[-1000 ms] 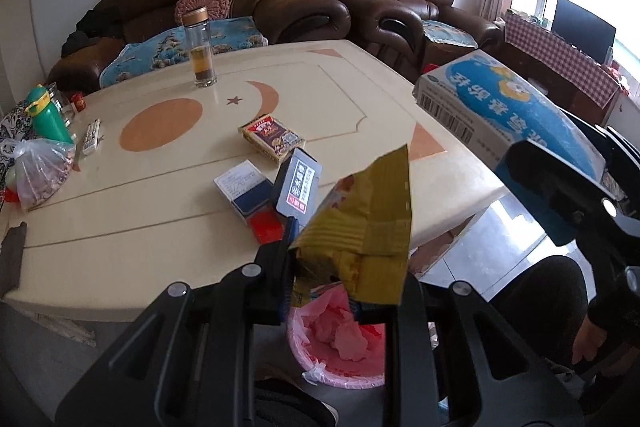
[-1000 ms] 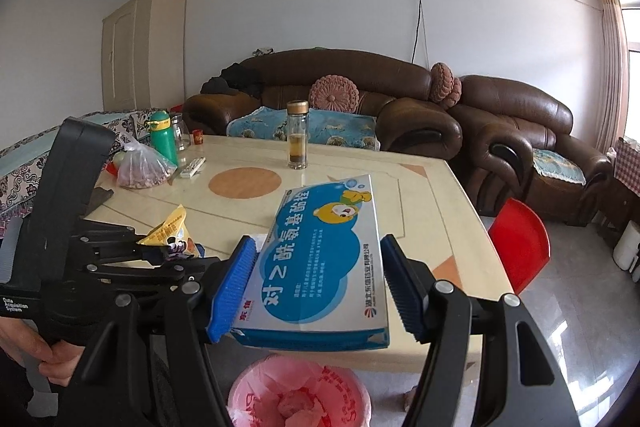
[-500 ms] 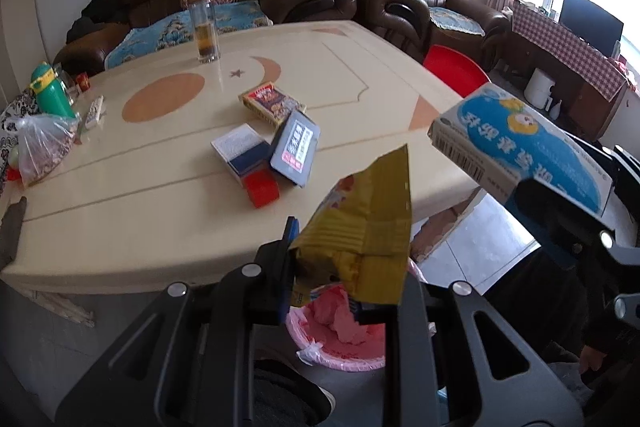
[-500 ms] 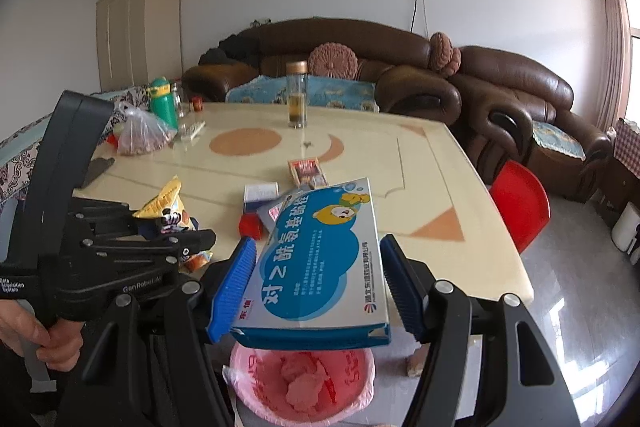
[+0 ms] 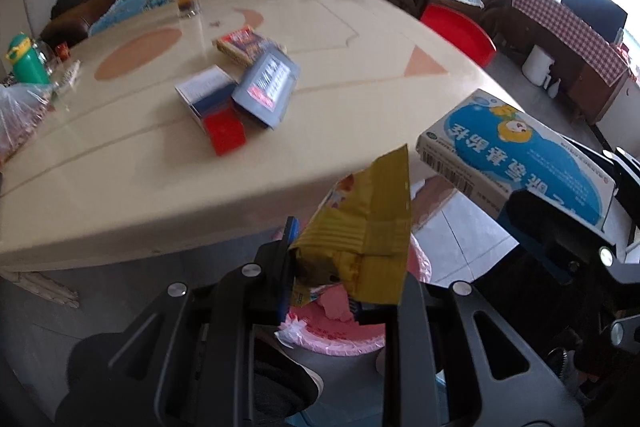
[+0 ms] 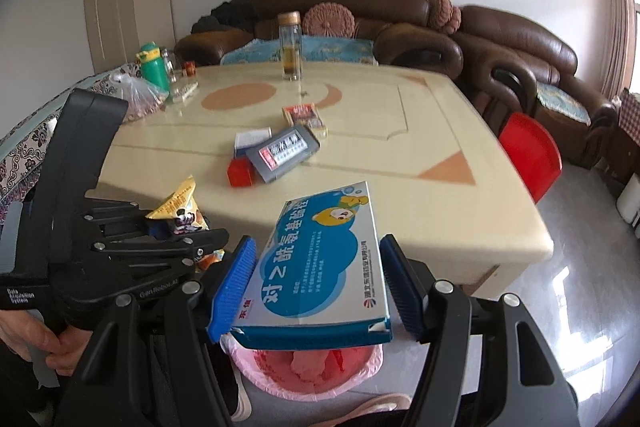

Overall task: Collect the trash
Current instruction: 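Lower both tools over the pink bin and open them to drop wrapper and blue box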

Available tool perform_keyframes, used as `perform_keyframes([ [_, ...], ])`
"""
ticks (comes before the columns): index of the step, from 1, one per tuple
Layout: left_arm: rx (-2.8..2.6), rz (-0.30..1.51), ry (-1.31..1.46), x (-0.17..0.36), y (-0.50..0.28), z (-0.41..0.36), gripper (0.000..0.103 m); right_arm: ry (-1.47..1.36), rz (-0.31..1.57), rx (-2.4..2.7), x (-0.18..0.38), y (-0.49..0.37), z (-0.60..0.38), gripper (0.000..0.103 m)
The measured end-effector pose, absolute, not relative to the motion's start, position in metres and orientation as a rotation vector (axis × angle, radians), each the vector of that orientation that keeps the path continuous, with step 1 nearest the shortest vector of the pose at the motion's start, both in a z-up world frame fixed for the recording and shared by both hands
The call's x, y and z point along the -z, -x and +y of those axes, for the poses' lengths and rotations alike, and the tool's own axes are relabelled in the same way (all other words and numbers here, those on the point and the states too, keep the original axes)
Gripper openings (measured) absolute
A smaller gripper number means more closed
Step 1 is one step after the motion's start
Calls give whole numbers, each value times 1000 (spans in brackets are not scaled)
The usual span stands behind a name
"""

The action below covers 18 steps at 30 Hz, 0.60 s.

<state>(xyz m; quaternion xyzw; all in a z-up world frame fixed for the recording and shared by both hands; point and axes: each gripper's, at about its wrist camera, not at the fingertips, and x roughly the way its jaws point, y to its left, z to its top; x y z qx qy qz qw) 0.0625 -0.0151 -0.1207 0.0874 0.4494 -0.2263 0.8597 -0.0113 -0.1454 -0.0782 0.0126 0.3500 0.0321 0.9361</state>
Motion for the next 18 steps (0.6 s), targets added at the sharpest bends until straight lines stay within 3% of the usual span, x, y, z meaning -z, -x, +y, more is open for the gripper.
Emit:
perform_keyframes([
  [4, 481, 992, -187, 143, -67, -21, 22, -39, 756, -67, 93, 5, -149, 63],
  [5, 482, 1004, -181, 148, -69, -22, 22, -42, 766, -66, 98, 4, -150, 56],
  [6, 481, 1015, -177, 152, -71, -22, 22, -44, 781, -68, 102, 1, -152, 26],
  [7, 481, 1024, -175, 156, -72, -22, 22, -59, 804, -81, 106, -2, -154, 23],
  [13, 459, 1091, -180, 191, -80, -26, 22, -46, 907, -68, 152, -21, -154, 22],
  [18, 441, 1251, -141, 248, -97, -32, 22, -51, 985, -95, 196, -45, -153, 22],
])
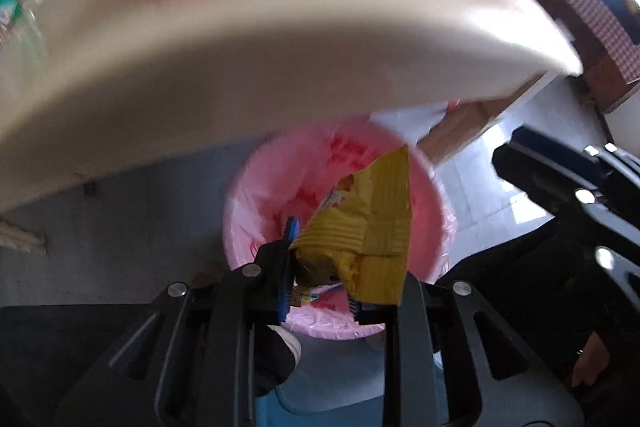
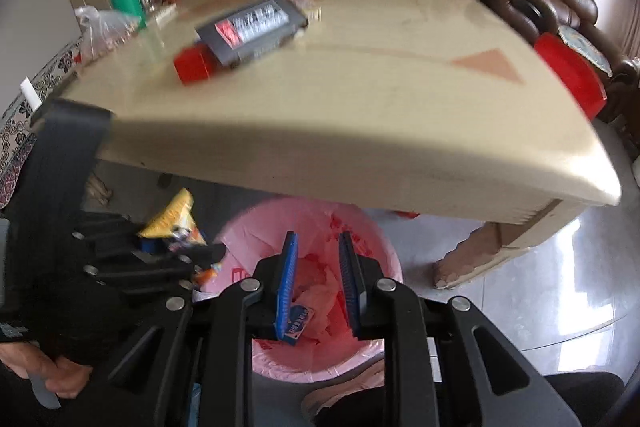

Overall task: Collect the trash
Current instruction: 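Lower both tools over the pink bin and open them to drop wrapper and blue box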

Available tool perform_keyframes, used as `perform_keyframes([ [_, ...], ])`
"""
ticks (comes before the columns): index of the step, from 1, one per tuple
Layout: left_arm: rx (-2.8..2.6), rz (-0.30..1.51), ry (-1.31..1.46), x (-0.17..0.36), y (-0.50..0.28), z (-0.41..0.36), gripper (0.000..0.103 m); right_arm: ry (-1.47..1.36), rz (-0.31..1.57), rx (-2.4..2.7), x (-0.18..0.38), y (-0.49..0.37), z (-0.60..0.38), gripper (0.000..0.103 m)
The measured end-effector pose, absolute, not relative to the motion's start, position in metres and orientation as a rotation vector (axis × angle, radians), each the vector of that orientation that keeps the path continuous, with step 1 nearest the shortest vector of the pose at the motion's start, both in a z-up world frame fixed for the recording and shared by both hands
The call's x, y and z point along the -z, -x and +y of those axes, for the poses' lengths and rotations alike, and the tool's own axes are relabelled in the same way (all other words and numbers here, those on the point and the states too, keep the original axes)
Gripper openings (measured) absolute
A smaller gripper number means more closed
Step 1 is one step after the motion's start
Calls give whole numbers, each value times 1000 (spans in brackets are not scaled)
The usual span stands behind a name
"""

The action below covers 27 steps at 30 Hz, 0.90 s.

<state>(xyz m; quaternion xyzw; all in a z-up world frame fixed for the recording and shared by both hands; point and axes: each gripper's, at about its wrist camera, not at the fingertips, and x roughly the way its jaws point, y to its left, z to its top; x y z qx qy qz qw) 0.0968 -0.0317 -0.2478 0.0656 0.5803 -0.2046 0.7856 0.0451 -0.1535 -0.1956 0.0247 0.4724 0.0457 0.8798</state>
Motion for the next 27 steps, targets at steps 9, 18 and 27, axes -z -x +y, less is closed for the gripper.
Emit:
perform_keyframes([
  [9, 425, 1422, -121, 310, -116, -46, 22, -110, 1124, -115, 258, -70, -167, 22],
  [18, 411, 1492, -172, 334, -119, -53, 60, -139, 1179, -130, 280, -77, -174, 23],
  [27, 384, 1474, -221, 328, -119, -56, 61, -149, 1188, -126, 281, -79, -175, 25],
])
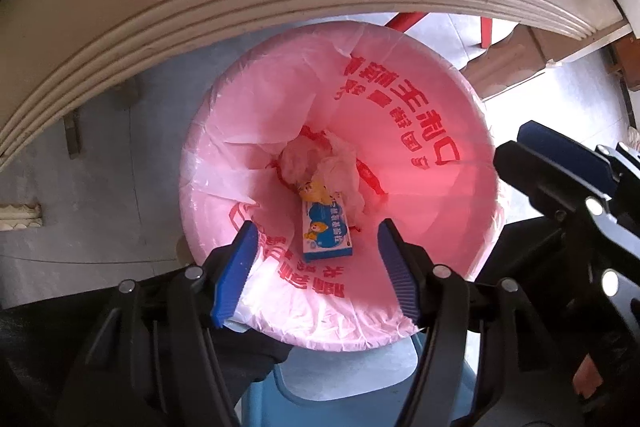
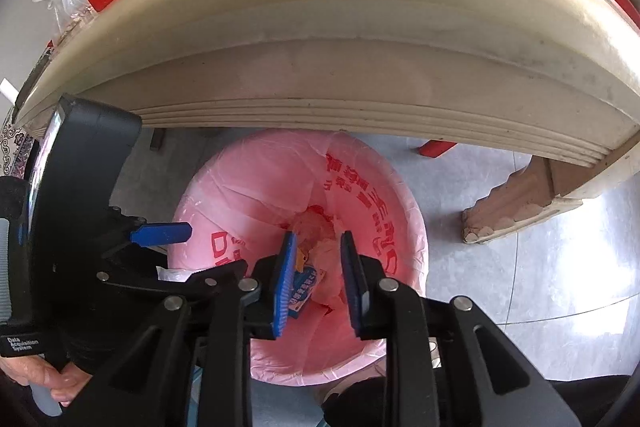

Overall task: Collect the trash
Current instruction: 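Lower both tools over the pink bin and open them to drop wrapper and blue box, then raise the left tool to the white medicine box while the right tool reaches the playing-card box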

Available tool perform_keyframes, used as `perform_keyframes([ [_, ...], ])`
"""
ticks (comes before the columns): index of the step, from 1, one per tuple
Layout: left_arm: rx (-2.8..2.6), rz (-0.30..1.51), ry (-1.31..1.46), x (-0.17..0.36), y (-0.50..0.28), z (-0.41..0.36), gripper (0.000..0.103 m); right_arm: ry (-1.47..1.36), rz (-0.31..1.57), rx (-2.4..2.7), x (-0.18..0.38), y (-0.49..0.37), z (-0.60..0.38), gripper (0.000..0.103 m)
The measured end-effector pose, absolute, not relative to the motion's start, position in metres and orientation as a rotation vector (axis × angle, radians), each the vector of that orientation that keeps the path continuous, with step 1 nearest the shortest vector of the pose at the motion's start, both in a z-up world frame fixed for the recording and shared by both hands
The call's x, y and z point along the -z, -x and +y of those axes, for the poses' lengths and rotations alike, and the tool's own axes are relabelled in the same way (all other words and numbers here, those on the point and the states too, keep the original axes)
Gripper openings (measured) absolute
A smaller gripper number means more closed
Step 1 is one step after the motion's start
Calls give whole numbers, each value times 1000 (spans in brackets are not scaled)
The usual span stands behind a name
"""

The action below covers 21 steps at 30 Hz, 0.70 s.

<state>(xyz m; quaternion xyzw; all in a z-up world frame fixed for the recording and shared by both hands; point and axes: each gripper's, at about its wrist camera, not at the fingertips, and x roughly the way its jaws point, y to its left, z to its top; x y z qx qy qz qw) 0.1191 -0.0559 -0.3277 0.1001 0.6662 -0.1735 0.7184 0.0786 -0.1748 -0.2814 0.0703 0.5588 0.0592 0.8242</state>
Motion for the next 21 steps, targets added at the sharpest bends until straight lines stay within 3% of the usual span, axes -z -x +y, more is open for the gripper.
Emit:
perform_keyframes([
  [7, 328, 1421, -235, 305, -112, -46, 65, -154, 1158, -103, 270, -74, -177, 50],
  [9, 307, 1408, -245, 297, -108, -42, 65, -158, 1149, -99, 264, -71, -178, 64],
  [14, 281, 1359, -208, 253, -91, -27, 65, -186, 1114, -111, 238, -59, -180, 65],
  [19, 274, 1270, -164, 188, -81, -11, 66, -229, 1010, -96, 192, -46, -192, 76],
  [21, 253, 1221, -160, 159, -82, -5, 73, -232, 960, -93, 169, -42, -195, 76],
])
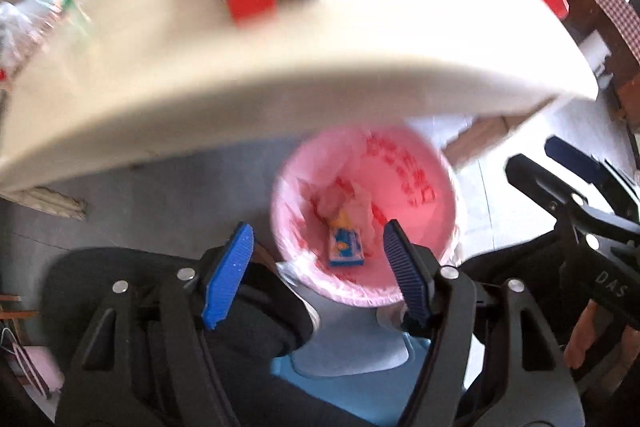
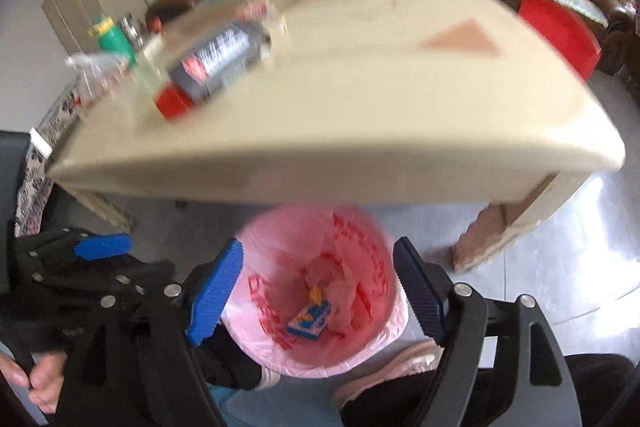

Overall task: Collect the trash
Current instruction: 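Raise the left tool to the white medicine box while the right tool reaches the playing-card box, then close the left tool on the white medicine box while the right tool grips the playing-card box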

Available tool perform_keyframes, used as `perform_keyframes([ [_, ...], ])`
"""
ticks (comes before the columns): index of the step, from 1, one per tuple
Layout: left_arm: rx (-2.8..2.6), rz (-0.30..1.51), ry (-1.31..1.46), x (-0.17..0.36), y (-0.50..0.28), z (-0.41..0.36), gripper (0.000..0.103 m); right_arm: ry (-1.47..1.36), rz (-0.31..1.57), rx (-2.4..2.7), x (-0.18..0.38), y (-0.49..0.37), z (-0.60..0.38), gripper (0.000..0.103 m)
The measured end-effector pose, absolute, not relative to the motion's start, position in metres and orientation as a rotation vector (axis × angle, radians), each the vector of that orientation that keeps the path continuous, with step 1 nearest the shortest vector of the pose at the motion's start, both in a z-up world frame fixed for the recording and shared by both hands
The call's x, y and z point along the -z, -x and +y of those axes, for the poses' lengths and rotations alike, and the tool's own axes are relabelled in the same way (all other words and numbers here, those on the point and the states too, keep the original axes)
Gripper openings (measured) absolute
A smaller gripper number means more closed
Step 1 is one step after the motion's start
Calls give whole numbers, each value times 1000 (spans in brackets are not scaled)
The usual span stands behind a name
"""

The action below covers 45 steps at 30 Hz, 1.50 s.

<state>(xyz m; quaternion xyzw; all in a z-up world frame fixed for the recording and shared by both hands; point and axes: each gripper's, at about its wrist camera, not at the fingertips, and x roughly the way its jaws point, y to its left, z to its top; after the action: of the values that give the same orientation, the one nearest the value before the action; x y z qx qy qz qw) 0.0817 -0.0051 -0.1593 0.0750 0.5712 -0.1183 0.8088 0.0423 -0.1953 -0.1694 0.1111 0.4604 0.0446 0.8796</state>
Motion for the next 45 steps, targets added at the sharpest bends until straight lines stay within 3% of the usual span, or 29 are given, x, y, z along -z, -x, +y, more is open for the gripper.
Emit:
perform_keyframes([
  [1, 242, 1199, -154, 145, -83, -1, 77, -231, 942, -95, 160, -42, -196, 76],
  [7, 179, 1093, -107, 71, -110, 31, 78, -227, 855, -134, 110, -46, -200, 80],
  [14, 179, 1029, -132, 36, -138, 45, 78, -307, 800, -212, 64, -69, -210, 81],
  [22, 263, 1110, -110, 49, -158, 48, 78, -330, 772, -261, 30, -111, -209, 85],
  [33, 165, 1264, -25, 70, -266, 39, 78, -131, 813, -299, 6, -210, -187, 86],
  [45, 103, 1390, 124, 120, -318, 32, 78, -3, 965, -371, 50, -306, -158, 86],
])
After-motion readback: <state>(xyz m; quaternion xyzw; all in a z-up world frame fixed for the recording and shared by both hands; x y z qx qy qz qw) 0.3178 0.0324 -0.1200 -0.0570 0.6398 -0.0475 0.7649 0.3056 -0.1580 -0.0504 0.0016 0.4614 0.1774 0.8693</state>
